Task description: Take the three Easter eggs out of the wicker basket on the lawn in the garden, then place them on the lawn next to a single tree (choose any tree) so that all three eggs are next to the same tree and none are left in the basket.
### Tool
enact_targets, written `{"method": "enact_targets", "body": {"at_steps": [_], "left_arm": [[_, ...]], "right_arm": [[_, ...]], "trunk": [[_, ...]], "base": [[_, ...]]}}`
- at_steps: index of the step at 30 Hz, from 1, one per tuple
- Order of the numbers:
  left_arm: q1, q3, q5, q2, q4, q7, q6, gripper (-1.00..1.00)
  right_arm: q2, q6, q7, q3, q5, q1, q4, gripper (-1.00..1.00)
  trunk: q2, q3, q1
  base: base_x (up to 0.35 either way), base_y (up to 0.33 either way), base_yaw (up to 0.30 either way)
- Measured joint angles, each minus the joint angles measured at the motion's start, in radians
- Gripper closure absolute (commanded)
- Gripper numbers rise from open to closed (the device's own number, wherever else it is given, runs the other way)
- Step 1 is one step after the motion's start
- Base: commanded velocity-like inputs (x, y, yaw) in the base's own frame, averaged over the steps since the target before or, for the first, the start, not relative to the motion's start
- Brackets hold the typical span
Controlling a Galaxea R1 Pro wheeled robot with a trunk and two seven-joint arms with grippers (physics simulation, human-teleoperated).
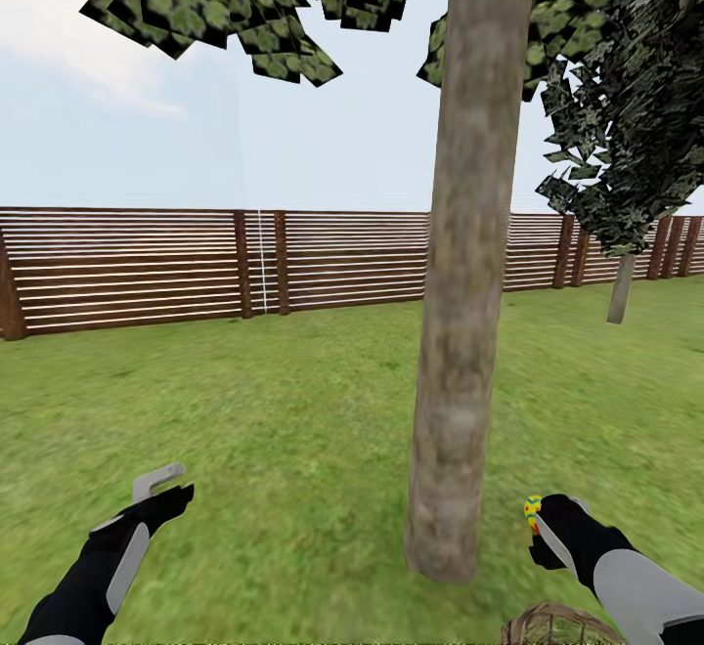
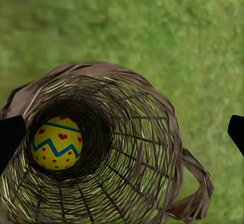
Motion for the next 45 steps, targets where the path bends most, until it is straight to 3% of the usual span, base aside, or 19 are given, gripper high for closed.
{"method": "enact_targets", "body": {"at_steps": [11,19,45], "left_arm": [[0.000,0.000,0.000,-0.001,0.001,0.000,0.000,-1.00],[0.000,0.000,0.000,-0.003,0.002,0.000,0.000,-1.00],[0.000,-0.002,0.001,-0.012,0.020,0.001,-0.006,-1.00]], "right_arm": [[-0.011,0.000,0.002,0.000,0.000,0.000,0.001,-1.00],[-0.029,-0.001,0.094,0.003,0.006,0.000,0.007,-1.00],[-0.029,-0.002,0.097,0.005,0.007,0.000,0.007,-1.00]], "trunk": [[-0.077,-0.034,0.042],[-0.133,-0.060,0.073],[-0.315,-0.141,0.173]], "base": [[0.000,0.000,0.000],[0.000,0.000,0.000],[0.000,0.000,0.000]]}}
